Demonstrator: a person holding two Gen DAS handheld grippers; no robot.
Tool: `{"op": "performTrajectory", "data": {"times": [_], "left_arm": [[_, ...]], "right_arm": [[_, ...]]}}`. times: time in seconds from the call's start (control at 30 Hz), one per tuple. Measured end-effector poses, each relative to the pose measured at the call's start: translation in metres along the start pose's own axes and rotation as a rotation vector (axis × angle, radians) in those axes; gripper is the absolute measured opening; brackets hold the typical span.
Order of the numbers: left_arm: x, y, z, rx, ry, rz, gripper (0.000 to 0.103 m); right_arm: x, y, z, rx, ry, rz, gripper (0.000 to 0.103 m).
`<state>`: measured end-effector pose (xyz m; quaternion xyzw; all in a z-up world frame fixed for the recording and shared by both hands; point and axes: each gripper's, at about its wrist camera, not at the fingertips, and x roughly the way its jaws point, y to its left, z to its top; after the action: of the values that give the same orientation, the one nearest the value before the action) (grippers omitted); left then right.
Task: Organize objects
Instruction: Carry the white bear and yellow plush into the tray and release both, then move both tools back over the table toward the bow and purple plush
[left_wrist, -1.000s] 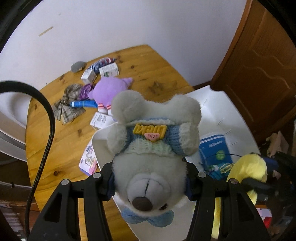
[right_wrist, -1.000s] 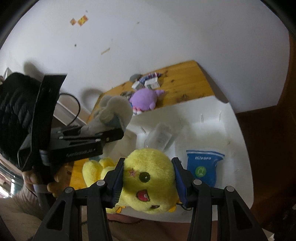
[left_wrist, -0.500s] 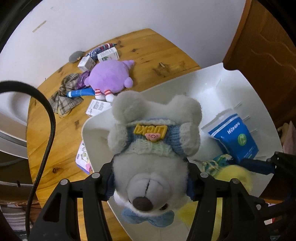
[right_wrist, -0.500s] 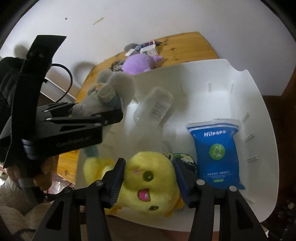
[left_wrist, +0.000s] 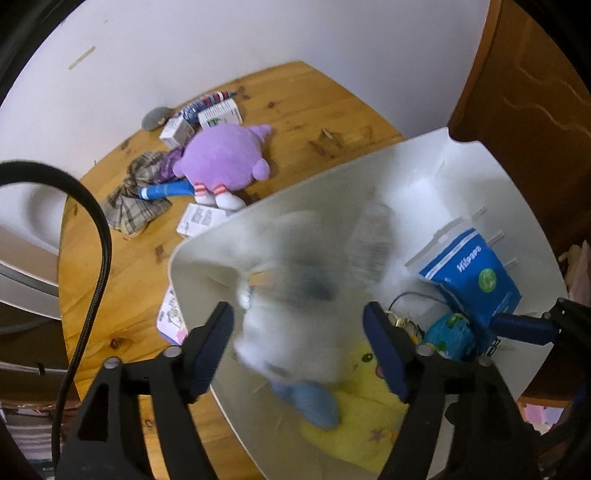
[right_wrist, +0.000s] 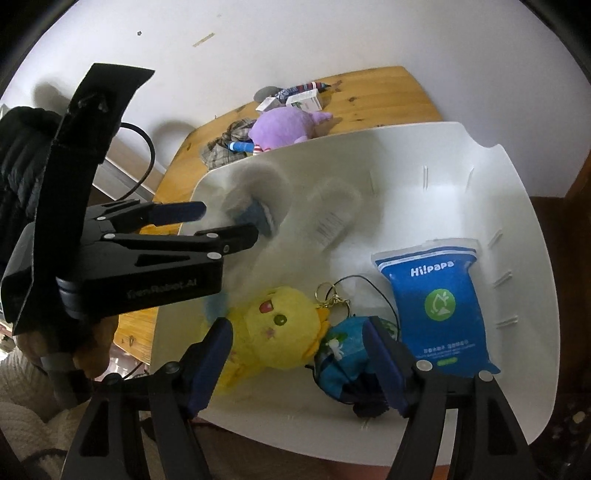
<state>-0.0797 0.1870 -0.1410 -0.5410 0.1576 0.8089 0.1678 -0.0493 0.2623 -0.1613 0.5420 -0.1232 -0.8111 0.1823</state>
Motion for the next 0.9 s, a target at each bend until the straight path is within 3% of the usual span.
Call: {"op": "performTrajectory", "data": {"times": [0.5,0.9], "left_arm": [[-0.037,0.023,-0.008,-0.041,-0.064,-0.036,0.080],[-0.068,0.063,-0.025,-0.117,-0.127,-0.045,0.081]], "right_arm": [[-0.021,0.021,0.005,-0.054,-0.057,-0.025,0.074],[-0.041,0.034,0.017,-0.052,-0.095,-0.045,0.074]]}}
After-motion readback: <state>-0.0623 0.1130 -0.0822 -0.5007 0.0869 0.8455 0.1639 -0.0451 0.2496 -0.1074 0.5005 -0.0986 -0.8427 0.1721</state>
